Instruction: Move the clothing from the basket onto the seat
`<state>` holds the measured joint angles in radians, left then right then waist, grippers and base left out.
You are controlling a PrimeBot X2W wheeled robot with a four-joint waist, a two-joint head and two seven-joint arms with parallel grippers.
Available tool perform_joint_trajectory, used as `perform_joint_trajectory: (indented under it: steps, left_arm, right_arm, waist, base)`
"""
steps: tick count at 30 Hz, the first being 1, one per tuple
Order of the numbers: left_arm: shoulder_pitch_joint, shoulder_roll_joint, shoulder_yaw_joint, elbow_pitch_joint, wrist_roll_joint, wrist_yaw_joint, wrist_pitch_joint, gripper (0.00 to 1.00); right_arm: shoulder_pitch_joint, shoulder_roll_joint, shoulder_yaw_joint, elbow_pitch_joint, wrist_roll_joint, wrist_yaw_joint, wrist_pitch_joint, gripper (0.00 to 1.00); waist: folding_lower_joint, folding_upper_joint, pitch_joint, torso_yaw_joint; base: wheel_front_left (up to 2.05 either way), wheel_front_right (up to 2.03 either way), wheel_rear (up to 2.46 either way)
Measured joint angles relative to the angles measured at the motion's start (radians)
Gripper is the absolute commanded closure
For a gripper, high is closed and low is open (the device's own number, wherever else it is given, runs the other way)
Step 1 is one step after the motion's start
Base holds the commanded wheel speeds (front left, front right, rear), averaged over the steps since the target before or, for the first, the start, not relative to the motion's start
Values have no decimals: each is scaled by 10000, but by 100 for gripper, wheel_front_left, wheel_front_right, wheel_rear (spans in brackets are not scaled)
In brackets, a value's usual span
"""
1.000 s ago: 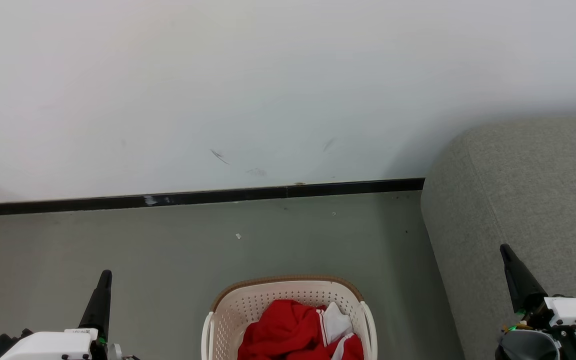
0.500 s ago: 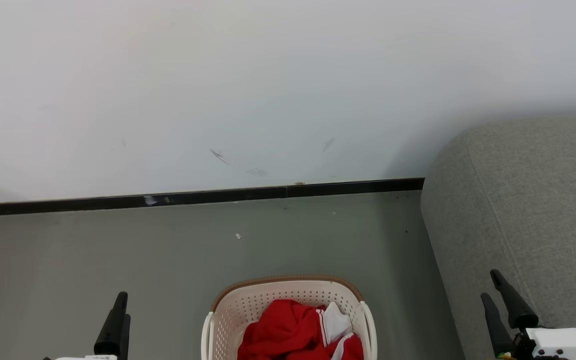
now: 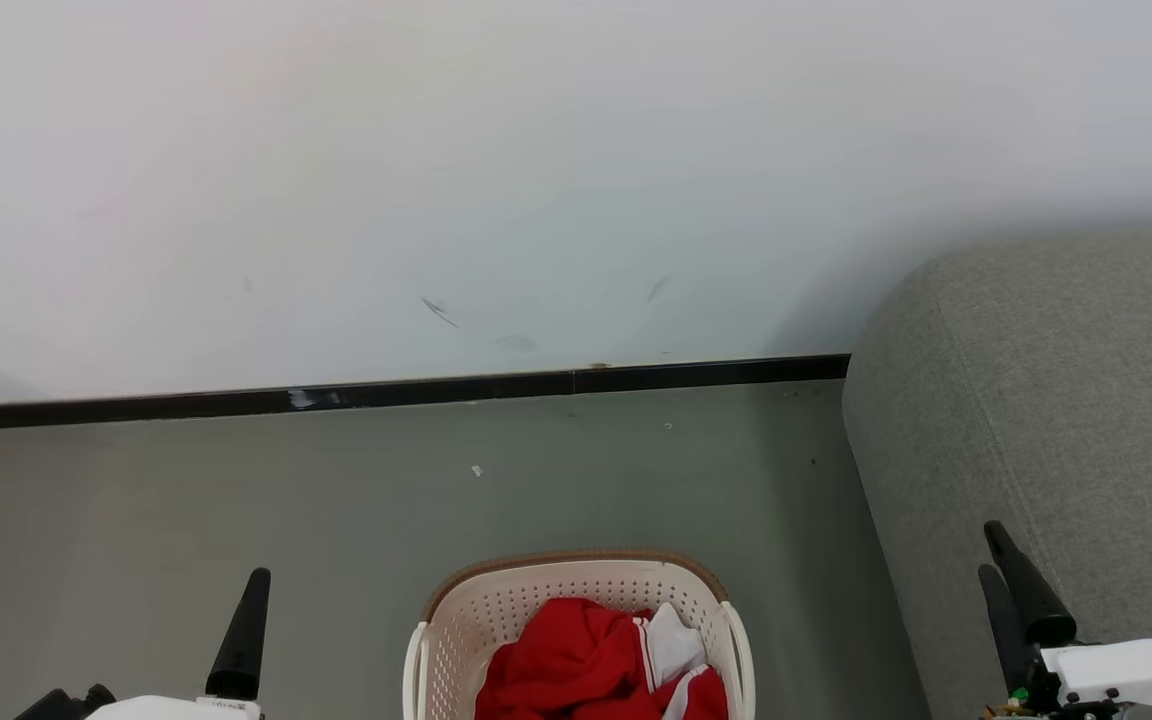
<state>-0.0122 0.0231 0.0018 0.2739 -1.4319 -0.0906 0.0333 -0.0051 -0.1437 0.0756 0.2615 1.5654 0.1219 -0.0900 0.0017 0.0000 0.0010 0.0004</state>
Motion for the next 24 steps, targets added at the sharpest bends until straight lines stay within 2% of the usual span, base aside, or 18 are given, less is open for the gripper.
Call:
perform_joint_trajectory:
  steps: [10,17,24]
  left_arm:
    - [-225,102,-184,-378,1710,61,-353,0]
    - [-238,286,-508,-729,3317,221,-579,0]
    - [-227,412,-867,-955,4817,545,-805,0]
  right_arm:
    - [5,31,-10,-370,-2180,0,-176,0]
    - [24,84,0,-558,-3975,0,-345,0]
    - [269,211,13,-587,-5645,2,-458,0]
  waist:
    - [60,0,-39,40]
    - [72,0,-75,59]
    - [64,0,-103,54]
  base:
    - [0,0,0]
    - [0,0,0]
    - [0,0,0]
